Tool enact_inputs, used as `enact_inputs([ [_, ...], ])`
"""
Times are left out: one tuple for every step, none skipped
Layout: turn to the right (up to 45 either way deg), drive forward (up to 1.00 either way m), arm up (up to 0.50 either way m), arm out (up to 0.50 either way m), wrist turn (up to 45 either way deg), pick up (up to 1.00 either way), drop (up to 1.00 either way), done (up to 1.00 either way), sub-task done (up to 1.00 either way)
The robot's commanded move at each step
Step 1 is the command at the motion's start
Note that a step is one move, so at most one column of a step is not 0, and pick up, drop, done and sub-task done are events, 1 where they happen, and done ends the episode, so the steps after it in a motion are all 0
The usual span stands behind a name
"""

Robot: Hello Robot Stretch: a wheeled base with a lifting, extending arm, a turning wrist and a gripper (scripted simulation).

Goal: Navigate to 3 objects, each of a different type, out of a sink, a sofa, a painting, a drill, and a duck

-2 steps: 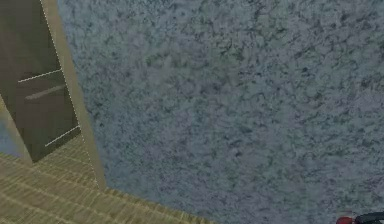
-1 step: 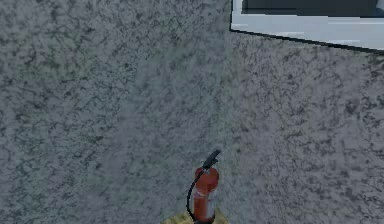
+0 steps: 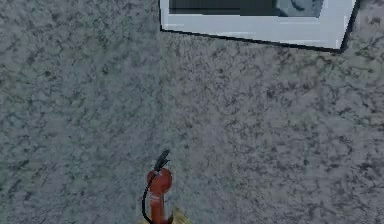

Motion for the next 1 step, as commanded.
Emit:
enact_inputs([
  [0.0, 0.2, 0.0, 0.0, 0.0, 0.0, 0.0, 0.0, 0.0],
])
